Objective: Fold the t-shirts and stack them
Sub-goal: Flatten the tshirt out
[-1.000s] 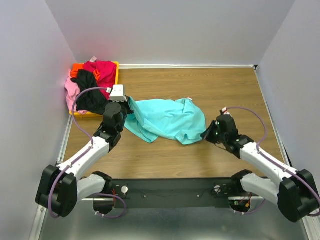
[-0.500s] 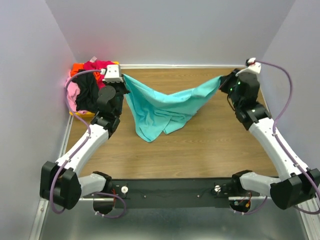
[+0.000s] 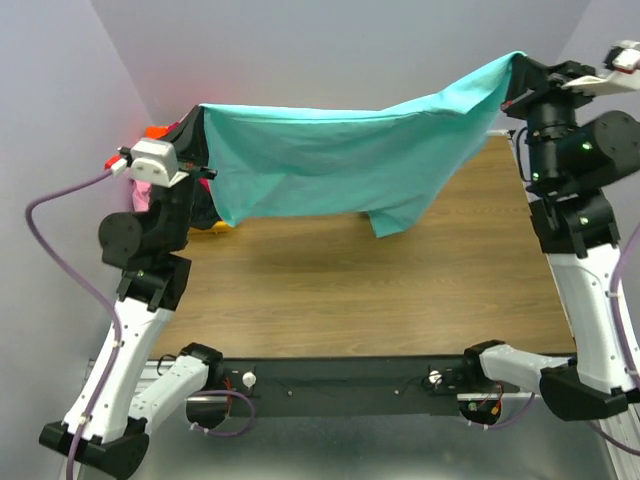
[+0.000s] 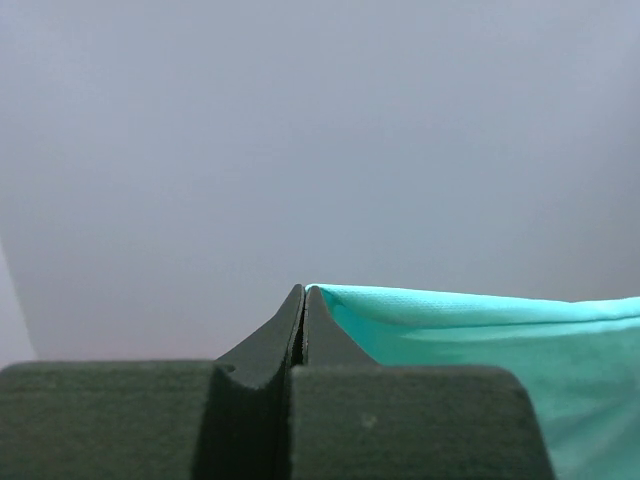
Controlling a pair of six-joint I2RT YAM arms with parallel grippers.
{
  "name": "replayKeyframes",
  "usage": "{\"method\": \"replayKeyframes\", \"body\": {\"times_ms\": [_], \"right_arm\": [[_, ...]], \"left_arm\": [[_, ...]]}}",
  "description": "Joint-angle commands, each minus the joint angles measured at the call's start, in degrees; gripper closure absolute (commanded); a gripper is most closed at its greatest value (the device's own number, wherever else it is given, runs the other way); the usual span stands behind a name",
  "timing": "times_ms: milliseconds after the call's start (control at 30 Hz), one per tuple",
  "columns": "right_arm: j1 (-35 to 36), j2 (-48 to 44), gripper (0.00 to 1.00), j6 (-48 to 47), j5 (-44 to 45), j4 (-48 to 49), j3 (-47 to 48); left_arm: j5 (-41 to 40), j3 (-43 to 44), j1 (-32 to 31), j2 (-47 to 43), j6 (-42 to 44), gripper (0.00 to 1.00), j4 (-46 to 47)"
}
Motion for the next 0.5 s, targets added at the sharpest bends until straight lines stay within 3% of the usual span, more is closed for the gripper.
{"method": "replayKeyframes", "body": {"times_ms": [0, 200, 467], "right_arm": [[-0.16, -4.77, 0.99, -3.41, -3.74, 0.0, 3.64], [-0.16, -7.59, 0.99, -3.68, -3.57, 0.0, 1.29], [-0.08, -5.66, 0.99, -1.57, 11.01, 1.22, -16.82]], "left_arm": [[12.65, 1.82, 0.15, -3.19, -0.43, 1.0, -5.05], [22.68, -2.74, 0.15, -2.68, -7.09, 1.0, -4.18], [19.09, -11.54, 0.24, 10.06, -9.31, 1.0, -4.7]]}}
